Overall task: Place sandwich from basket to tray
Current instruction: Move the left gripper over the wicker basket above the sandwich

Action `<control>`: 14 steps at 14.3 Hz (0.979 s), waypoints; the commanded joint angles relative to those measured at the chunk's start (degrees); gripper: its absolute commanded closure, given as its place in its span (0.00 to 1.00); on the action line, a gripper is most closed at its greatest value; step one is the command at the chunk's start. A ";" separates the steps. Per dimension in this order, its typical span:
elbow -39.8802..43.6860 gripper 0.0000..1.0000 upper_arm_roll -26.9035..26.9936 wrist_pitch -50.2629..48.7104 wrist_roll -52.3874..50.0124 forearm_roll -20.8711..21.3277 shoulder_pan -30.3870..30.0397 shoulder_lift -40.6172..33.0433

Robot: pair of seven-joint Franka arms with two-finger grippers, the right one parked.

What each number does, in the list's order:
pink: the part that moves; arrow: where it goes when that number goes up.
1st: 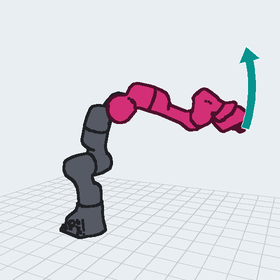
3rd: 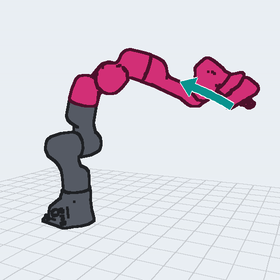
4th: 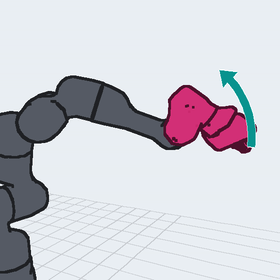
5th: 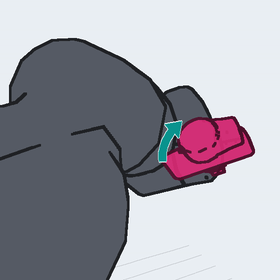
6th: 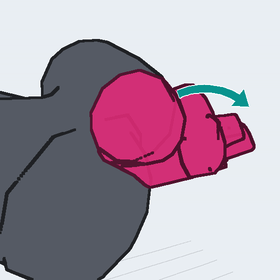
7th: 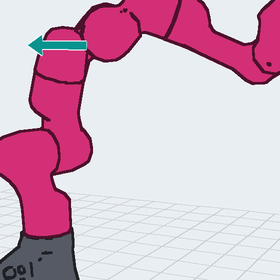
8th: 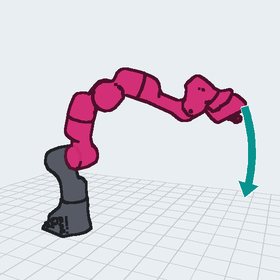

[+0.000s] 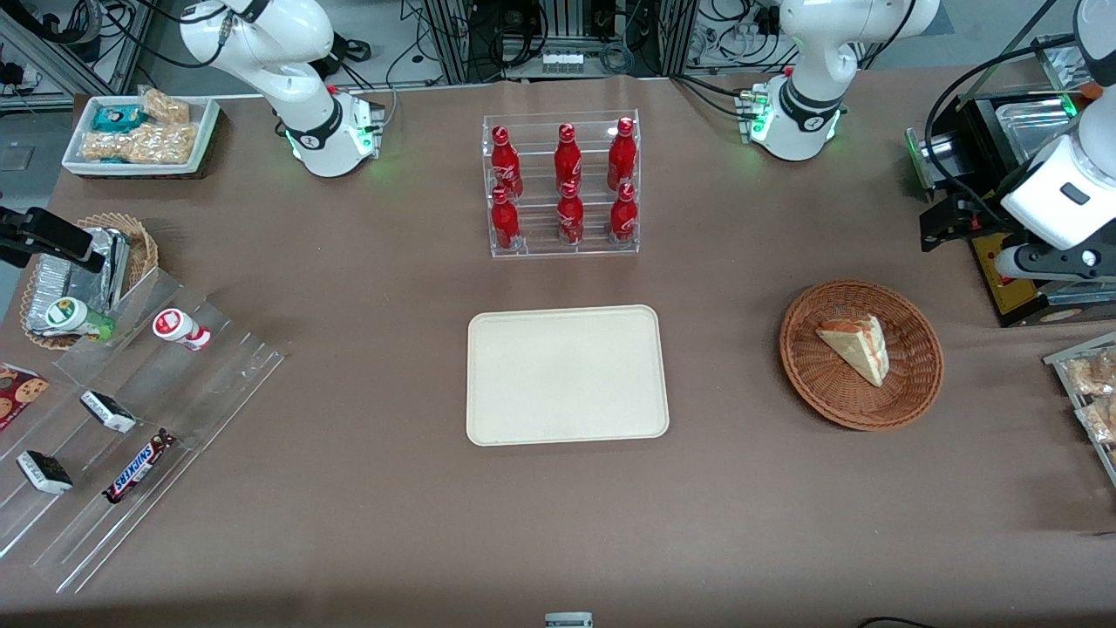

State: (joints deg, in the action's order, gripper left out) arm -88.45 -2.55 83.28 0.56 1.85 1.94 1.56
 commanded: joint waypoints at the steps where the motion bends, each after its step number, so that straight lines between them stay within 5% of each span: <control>1: -1.98 0.00 0.36 -0.93 -0.91 -0.09 -0.01 0.73; 14: -27.48 0.00 1.32 26.49 -8.10 0.87 -4.23 1.17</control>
State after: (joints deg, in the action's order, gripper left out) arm -112.82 -1.38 106.90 -4.01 2.03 -2.32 4.27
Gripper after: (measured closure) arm 0.000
